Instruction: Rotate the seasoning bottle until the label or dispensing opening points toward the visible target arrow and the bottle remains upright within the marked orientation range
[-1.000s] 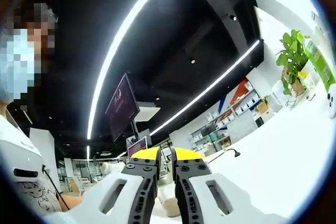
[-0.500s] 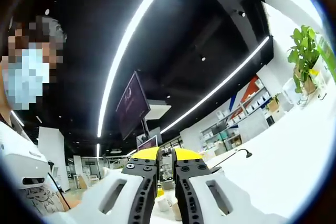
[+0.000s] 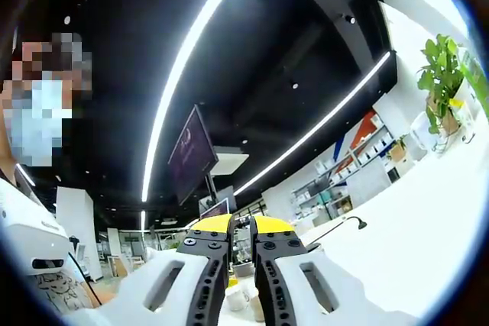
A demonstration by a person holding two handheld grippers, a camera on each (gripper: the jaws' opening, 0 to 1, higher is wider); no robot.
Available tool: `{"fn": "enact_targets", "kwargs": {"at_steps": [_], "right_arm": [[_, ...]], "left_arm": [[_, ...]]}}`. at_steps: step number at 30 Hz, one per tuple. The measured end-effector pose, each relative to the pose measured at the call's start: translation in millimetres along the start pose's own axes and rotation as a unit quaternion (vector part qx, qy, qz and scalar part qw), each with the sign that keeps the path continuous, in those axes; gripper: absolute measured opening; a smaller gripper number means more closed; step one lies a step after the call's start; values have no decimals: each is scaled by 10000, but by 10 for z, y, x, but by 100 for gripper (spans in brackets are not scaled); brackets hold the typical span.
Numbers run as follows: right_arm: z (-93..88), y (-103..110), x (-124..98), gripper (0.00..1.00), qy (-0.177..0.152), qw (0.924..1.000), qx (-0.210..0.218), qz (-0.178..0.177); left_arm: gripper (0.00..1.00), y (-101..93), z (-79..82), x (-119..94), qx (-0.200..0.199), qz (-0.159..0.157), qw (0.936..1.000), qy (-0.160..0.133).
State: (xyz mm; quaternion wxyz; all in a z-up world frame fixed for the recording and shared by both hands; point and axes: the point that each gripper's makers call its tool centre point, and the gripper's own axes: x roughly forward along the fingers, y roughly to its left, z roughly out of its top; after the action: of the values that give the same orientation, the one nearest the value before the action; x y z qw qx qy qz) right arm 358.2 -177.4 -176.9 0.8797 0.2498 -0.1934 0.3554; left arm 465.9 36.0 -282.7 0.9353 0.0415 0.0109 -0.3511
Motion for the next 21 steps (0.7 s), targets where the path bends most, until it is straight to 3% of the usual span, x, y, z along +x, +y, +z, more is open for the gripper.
{"fn": "enact_targets", "kwargs": {"at_steps": [3, 5, 6, 10, 13, 15, 18, 21], "right_arm": [[-12, 7, 6, 7, 11, 10000, 21, 14], [-17, 10, 10, 7, 13, 10000, 32, 29], [-23, 11, 12, 7, 23, 10000, 28, 41], [-54, -63, 0, 7, 53, 9999, 120, -5], [-38, -71, -15, 7, 35, 9999, 129, -36], [-28, -68, -18, 7, 30, 9999, 123, -40], [-16, -58, -21, 7, 61, 9999, 64, -51], [-11, -64, -22, 7, 63, 9999, 58, -56]], "left_arm": [[34, -14, 7, 3, 15, -87, 10000, 33], [34, -25, 4, 8, 79, -299, 9995, 43], [34, -70, 2, 1, -29, -597, 9982, 77], [35, -62, 11, -37, 155, -684, 9975, 8], [35, -54, 103, -73, 268, -602, 9976, -192], [38, -43, 215, -123, -37, -530, 9982, -295], [36, 56, 442, -243, -60, -170, 9983, -558], [39, 110, 499, -293, -338, -1, 9977, -584]]}}
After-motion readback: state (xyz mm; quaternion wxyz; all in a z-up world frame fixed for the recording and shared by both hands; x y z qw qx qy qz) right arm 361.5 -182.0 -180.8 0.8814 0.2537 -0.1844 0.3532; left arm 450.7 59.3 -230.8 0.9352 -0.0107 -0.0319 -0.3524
